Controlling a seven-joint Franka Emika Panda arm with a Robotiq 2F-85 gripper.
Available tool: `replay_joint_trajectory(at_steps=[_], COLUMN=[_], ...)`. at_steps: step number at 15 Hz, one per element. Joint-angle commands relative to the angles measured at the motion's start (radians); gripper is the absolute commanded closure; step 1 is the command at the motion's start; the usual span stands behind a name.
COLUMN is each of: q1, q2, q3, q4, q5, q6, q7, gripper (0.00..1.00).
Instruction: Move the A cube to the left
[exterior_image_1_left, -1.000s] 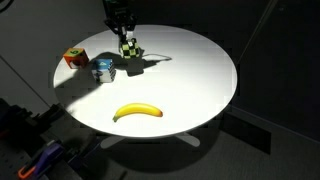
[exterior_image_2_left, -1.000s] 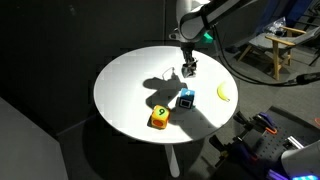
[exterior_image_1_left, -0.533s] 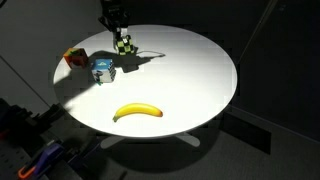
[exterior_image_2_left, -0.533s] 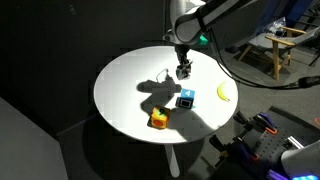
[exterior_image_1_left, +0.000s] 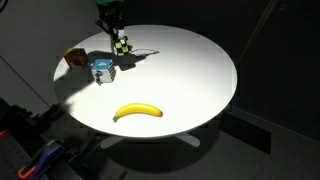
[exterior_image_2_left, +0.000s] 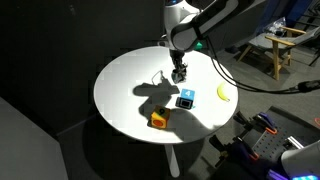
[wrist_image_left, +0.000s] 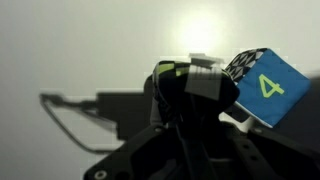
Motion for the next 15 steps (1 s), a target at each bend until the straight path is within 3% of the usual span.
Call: replay_joint_trajectory(at_steps=[1, 15], q1=[-0.001, -0.004], q2=[0.032, 0.084], q3=[0.007, 0.007], q4=[0.019, 0.020], q5=[-0.026, -0.020], q6=[0.042, 0.116], q7=[-0.023, -0.026], gripper=[0.92, 0.93])
